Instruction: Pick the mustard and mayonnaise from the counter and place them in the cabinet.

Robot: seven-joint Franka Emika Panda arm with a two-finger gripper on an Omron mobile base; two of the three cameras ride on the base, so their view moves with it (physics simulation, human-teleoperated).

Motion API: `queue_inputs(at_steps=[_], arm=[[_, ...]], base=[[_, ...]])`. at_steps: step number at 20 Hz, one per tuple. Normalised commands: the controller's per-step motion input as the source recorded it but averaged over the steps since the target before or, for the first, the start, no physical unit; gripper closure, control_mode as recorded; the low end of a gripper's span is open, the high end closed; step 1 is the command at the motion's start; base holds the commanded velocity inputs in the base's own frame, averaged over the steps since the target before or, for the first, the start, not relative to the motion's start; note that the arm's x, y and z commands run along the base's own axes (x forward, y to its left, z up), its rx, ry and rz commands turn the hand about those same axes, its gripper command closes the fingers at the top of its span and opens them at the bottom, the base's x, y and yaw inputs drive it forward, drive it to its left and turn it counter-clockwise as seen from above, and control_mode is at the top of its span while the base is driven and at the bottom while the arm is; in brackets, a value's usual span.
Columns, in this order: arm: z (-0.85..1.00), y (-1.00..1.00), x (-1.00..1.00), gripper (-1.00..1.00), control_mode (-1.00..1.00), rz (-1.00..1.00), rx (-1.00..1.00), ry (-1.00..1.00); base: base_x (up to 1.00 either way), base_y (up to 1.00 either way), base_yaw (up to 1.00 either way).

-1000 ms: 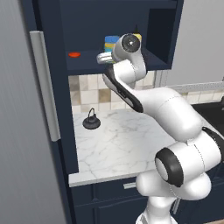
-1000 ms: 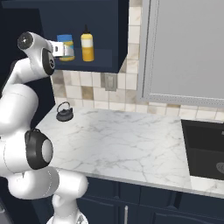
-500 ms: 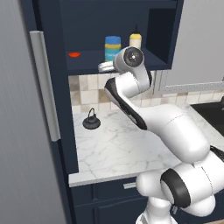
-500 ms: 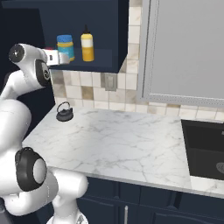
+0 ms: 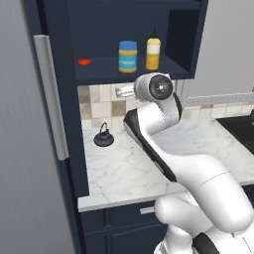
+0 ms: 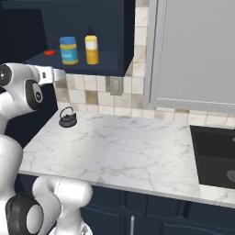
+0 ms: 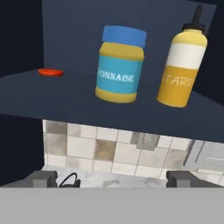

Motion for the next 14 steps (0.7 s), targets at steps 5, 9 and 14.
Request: queue_inputs(at_steps=[5,9,14], arm=[[-0.6,-0.04,-0.5,-1.0,-1.0,0.0,0.0,0.01],[-0.83,-0.03,-0.37,-1.0,-1.0,0.0,0.0,0.07],[-0.97,-0.07,-0.29,-1.0,-1.0,0.0,0.0,0.11]], base=[[0.0,0.0,0.0],[0.0,0.0,0.0],[0.0,0.0,0.0]])
